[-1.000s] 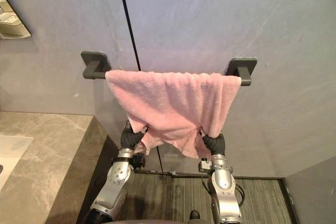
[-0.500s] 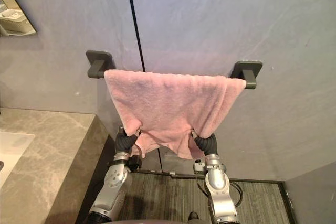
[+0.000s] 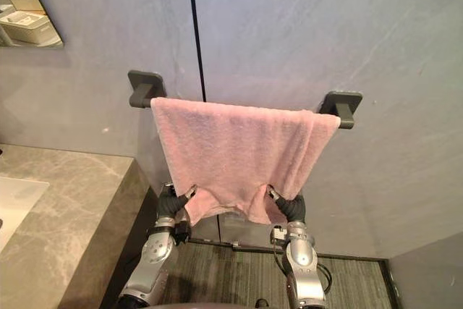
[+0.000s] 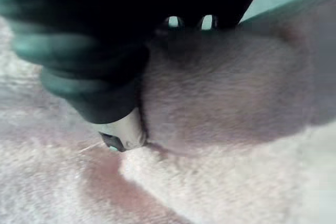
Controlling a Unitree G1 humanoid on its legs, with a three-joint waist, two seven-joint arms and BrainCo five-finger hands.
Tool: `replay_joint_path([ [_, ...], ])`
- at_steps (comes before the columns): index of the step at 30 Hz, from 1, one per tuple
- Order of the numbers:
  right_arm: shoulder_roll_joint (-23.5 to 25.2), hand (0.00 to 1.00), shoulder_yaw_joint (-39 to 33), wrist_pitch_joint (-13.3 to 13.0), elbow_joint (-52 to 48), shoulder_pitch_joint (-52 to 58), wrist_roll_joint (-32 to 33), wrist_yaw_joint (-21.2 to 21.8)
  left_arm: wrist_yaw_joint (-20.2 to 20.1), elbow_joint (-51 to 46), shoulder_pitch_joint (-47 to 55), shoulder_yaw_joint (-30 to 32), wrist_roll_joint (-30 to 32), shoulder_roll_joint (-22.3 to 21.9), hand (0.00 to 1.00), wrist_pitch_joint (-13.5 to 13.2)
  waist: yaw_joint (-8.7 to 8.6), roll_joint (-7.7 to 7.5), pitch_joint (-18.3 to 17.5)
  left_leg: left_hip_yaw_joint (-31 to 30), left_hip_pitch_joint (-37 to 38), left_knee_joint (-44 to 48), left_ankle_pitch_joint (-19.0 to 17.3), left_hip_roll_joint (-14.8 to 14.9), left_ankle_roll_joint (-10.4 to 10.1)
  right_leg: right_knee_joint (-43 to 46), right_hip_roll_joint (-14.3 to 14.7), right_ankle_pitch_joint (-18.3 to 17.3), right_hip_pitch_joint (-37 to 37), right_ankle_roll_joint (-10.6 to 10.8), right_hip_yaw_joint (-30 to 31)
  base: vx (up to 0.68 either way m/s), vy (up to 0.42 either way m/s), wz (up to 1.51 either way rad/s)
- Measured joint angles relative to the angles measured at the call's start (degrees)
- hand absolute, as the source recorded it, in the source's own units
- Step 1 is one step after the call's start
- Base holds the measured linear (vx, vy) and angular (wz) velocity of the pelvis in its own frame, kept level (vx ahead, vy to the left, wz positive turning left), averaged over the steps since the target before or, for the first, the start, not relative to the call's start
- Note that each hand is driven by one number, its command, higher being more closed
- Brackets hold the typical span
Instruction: Organize washtable
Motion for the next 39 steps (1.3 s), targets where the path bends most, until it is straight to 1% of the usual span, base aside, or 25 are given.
replay_joint_path([
  [4, 0.1, 0.00, -1.5, 3.1, 6.9, 2.5, 3.7, 0.0, -0.4, 2.2, -0.2, 0.1, -0.1, 0.1, 0.00, 0.2, 0.05, 0.22, 0.2, 0.0, 0.0, -0.1, 0.0, 0.0, 0.0, 0.0, 0.0, 0.0, 0.0, 0.0, -0.1, 0.00, 0.000, 0.00],
  [8, 0.1, 0.00, -1.7, 3.4, 7.9, 4.7, 5.6, 0.0, -1.1, 4.9, 0.2, 1.7, -0.8, 0.2, 0.00, 1.2, -0.30, 0.15, 0.3, 0.2, 0.0, -0.1, 0.0, 0.0, 0.0, 0.0, 0.0, 0.1, 0.0, 0.0, 0.1, -0.03, -0.019, -0.02],
  [13, 0.5, 0.00, -3.2, 3.4, 7.8, 6.4, 6.4, -0.2, -1.2, 5.2, 2.7, 2.6, -2.3, 0.7, 0.00, 1.4, -0.34, -0.49, 0.7, 0.3, 0.2, 0.1, 0.0, 0.0, 0.0, -0.2, 0.0, 0.3, 0.1, -0.1, 0.2, -0.06, -0.022, -0.01],
  [16, 1.3, 0.00, -6.3, 3.4, 7.4, 7.4, 6.3, -1.3, -1.2, 5.2, 4.4, 5.7, -3.3, 0.7, 0.00, 1.5, -0.29, -0.75, 0.9, 0.3, 0.2, 0.2, 0.0, 0.0, 0.0, -0.2, 0.0, 0.3, 0.1, -0.1, 0.2, -0.05, -0.022, -0.01],
  [18, 1.6, 0.00, -9.9, 3.5, 3.2, 9.1, 6.0, -2.7, -1.0, 4.5, 5.6, 9.7, -4.2, 1.0, 0.00, 1.5, -0.27, -0.56, 1.0, 0.3, 0.2, 0.2, 0.0, 0.0, 0.0, -0.2, -0.1, 0.3, 0.1, -0.1, 0.3, -0.04, -0.016, -0.01],
  [19, 1.6, 0.00, -10.7, 3.5, 2.1, 9.2, 5.8, -2.9, -1.0, 3.8, 6.1, 10.7, -4.6, 1.1, 0.00, 1.5, -0.33, -0.55, 1.0, 0.4, 0.2, 0.2, 0.0, 0.0, 0.0, -0.1, -0.1, 0.3, 0.1, -0.1, 0.3, 0.00, 0.000, 0.00],
  [21, 1.7, 0.00, -15.0, 3.6, -4.5, 10.1, 5.2, -4.6, -0.7, -0.5, 7.9, 15.0, -5.5, 0.9, 0.00, 1.7, -0.24, -0.36, 1.3, 0.6, 0.5, 0.2, -0.1, 0.0, 0.0, 0.0, 0.0, 0.3, 0.3, -0.1, 0.6, -0.02, -0.019, -0.06],
  [22, 1.7, 0.00, -17.9, 3.6, -10.0, 10.4, 4.1, -5.5, -0.7, -5.7, 9.5, 16.8, -5.6, 0.9, 0.00, 1.7, -0.12, -0.19, 1.4, 1.0, 1.0, 0.0, -0.1, 0.0, 0.0, 0.0, 0.0, 0.3, 0.8, -0.1, 0.8, -0.01, -0.010, -0.08],
  [23, 1.7, 0.00, -18.1, 3.6, -10.5, 10.4, 4.0, -5.6, -0.7, -6.1, 9.6, 16.9, -5.6, 0.9, 0.00, 1.7, -0.11, -0.17, 1.4, 1.0, 1.0, 0.0, -0.1, 0.0, 0.0, 0.0, 0.0, 0.3, 0.8, -0.1, 0.8, -0.02, -0.010, -0.09],
  [25, 1.6, 0.00, -20.7, 3.4, -20.6, 10.5, 2.2, -7.0, -0.9, -16.2, 11.3, 17.2, -5.7, 0.1, 0.00, 1.6, -0.11, -0.01, 1.5, 1.2, 1.3, 0.0, -0.3, 0.0, 0.0, 0.0, 0.0, 0.3, 0.8, -0.1, 1.2, -0.03, -0.012, -0.06],
  [26, 1.6, 0.00, -20.8, 3.4, -21.3, 10.5, 2.1, -7.1, -0.8, -16.9, 11.3, 17.3, -5.8, 0.0, 0.00, 1.6, -0.11, 0.00, 1.5, 1.3, 1.3, 0.0, -0.3, 0.0, 0.0, 0.0, 0.0, 0.3, 0.8, -0.1, 1.2, -0.04, -0.022, -0.04],
  [28, 1.7, 0.00, -21.3, 2.6, -29.8, 10.3, 0.8, -7.3, -0.6, -26.3, 11.2, 18.6, -7.0, -1.2, 0.00, 0.6, -0.13, 0.25, 1.6, 1.3, 1.4, 0.0, -0.3, 0.1, -0.1, 0.0, 0.0, 0.2, 0.9, 0.0, 1.3, 0.00, 0.000, 0.00],
  [29, 1.7, 0.00, -21.3, 2.6, -31.5, 10.2, 0.5, -7.2, -0.6, -28.5, 11.2, 18.8, -7.1, -1.3, 0.00, 0.3, -0.12, 0.33, 1.7, 1.3, 1.4, 0.0, -0.3, 0.1, -0.1, 0.0, 0.0, 0.2, 0.9, 0.0, 1.3, 0.00, 0.000, 0.00],
  [30, 1.8, 0.00, -21.4, 2.3, -35.4, 9.4, -0.5, -7.1, -0.5, -34.3, 11.2, 19.7, -7.2, -1.3, 0.00, -0.3, -0.11, 0.52, 1.8, 1.3, 1.3, 0.0, -0.3, 0.0, -0.1, 0.0, 0.0, 0.2, 0.9, 0.0, 1.3, 0.00, 0.000, 0.00],
  [32, 1.8, 0.00, -21.3, 1.4, -40.2, 8.3, -1.6, -6.9, 0.1, -41.0, 10.9, 20.3, -7.2, -1.3, 0.00, -1.3, -0.08, 0.73, 1.9, 1.2, 1.3, 0.1, -0.3, 0.0, -0.1, 0.0, -0.1, 0.2, 1.1, 0.1, 1.3, 0.00, -0.010, 0.03],
  [34, 1.5, 0.00, -19.7, -0.6, -47.0, 6.2, -2.6, -5.5, 0.1, -49.2, 10.3, 20.1, -7.3, -1.3, 0.00, -3.6, -0.10, 0.94, 2.0, 0.9, 1.5, 0.3, -0.4, -0.1, 0.0, 0.0, -0.2, 0.1, 1.5, 0.1, 1.0, -0.01, -0.020, 0.08],
  [35, 1.1, 0.00, -18.8, -1.5, -48.3, 5.6, -2.5, -4.8, 0.0, -50.8, 10.1, 19.8, -7.4, -1.3, 0.00, -4.1, -0.11, 1.00, 2.0, 0.8, 1.6, 0.4, -0.4, -0.1, 0.0, 0.0, -0.2, 0.1, 1.8, 0.2, 0.9, -0.03, -0.025, 0.08],
  [36, 0.2, 0.00, -16.6, -3.4, -50.3, 4.0, -2.1, -3.2, -0.3, -53.9, 9.5, 18.7, -8.2, -1.2, 0.00, -5.1, -0.10, 1.01, 2.0, 0.5, 1.9, 0.4, -0.5, -0.1, 0.0, 0.0, -0.2, 0.0, 2.1, 0.2, 0.5, -0.04, -0.023, 0.09],
  [37, -0.2, 0.00, -15.6, -4.0, -50.7, 3.5, -1.9, -2.5, -0.6, -54.9, 9.0, 18.0, -8.7, -1.1, 0.00, -5.4, -0.09, 1.01, 2.0, 0.3, 1.9, 0.5, -0.5, -0.1, 0.0, 0.0, -0.2, -0.1, 2.3, 0.2, 0.4, -0.05, -0.030, 0.16],
  [38, -1.2, 0.00, -12.8, -5.0, -51.3, 2.2, -1.8, -1.8, -1.1, -56.7, 7.8, 15.7, -9.5, -0.7, 0.00, -6.1, -0.09, 1.01, 2.0, -0.2, 2.0, 0.7, -0.5, -0.1, 0.0, 0.3, -0.2, -0.3, 2.7, 0.4, 0.2, -0.05, -0.030, 0.13],
  [39, -1.6, 0.00, -11.8, -5.2, -51.3, 1.6, -1.4, -1.5, -1.3, -57.1, 7.4, 14.6, -9.8, -0.5, 0.00, -6.4, -0.08, 1.03, 2.1, -0.3, 2.1, 0.7, -0.5, -0.1, 0.0, 0.6, -0.3, -0.5, 2.6, 0.4, 0.1, -0.06, -0.028, 0.15],
])
